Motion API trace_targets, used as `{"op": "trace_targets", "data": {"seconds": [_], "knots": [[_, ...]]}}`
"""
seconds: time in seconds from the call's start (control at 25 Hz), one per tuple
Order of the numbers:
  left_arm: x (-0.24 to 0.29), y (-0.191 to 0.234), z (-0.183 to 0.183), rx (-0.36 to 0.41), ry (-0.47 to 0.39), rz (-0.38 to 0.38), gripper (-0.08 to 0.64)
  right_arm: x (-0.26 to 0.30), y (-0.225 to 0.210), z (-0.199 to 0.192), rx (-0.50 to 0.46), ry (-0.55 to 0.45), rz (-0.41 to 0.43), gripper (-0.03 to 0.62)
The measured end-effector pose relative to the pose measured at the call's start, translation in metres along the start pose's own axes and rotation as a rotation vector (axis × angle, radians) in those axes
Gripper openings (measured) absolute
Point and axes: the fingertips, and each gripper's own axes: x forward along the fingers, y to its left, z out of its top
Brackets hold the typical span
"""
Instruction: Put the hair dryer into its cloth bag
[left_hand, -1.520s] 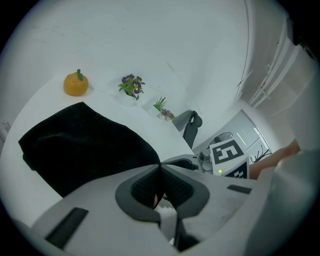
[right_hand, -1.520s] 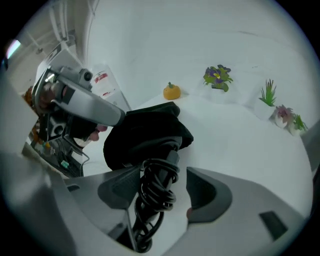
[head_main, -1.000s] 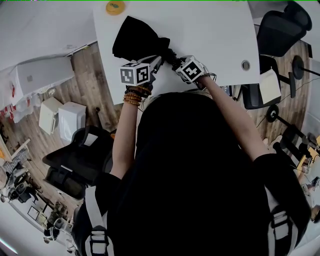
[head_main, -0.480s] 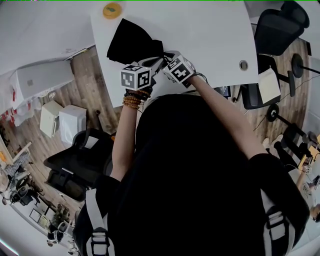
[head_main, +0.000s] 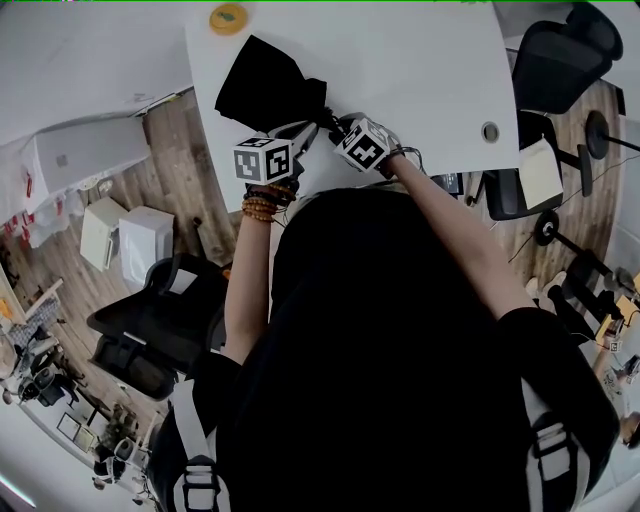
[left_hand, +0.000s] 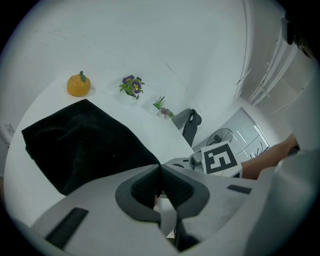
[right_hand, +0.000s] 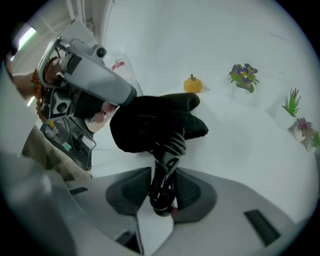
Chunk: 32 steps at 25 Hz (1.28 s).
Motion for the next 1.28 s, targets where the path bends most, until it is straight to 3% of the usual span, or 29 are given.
{"op": "trace_targets", "data": {"seconds": [0.28, 0.44, 0.52, 0.6, 0.68, 0.76, 0.92, 1.04, 1.16, 1.28], "knots": [[0.007, -0.022, -0.003, 0.064, 0.05, -0.075, 0.032, -0.018, 0.009, 0.05, -0.025, -0.206, 0.005, 0.14], [0.002, -0.017, -0.004, 0.05, 0.046, -0.099, 0.032, -0.012, 0.008, 0.038, -0.044, -0.171, 0.019, 0.14], [-0.001, -0.01, -0.009, 0.069, 0.037, -0.058, 0.034, -0.008, 0.013, 0.023, -0.094, -0.118, 0.059, 0.153], [-0.006, -0.003, -0.017, 0.107, 0.029, -0.022, 0.036, -0.013, 0.019, 0.011, -0.197, -0.093, 0.125, 0.221], [-0.018, 0.005, -0.026, 0.138, 0.011, 0.014, 0.13, -0.027, 0.02, 0.008, -0.304, -0.101, 0.193, 0.24], [-0.035, 0.019, -0.038, 0.141, -0.016, 0.069, 0.15, -0.046, 0.01, 0.013, -0.341, -0.128, 0.215, 0.241], [-0.058, 0.059, -0.072, 0.112, 0.006, 0.203, 0.15, -0.053, -0.049, 0.04, -0.31, -0.169, 0.107, 0.239], [-0.049, 0.077, -0.095, 0.181, 0.088, 0.285, 0.168, -0.031, -0.083, 0.046, -0.466, -0.073, 0.016, 0.239], [-0.032, 0.079, -0.099, 0.294, 0.145, 0.307, 0.19, -0.008, -0.087, 0.057, -0.629, 0.012, 0.008, 0.238], [-0.015, 0.082, -0.101, 0.356, 0.181, 0.335, 0.192, 0.012, -0.079, 0.069, -0.709, 0.051, 0.01, 0.238]]}}
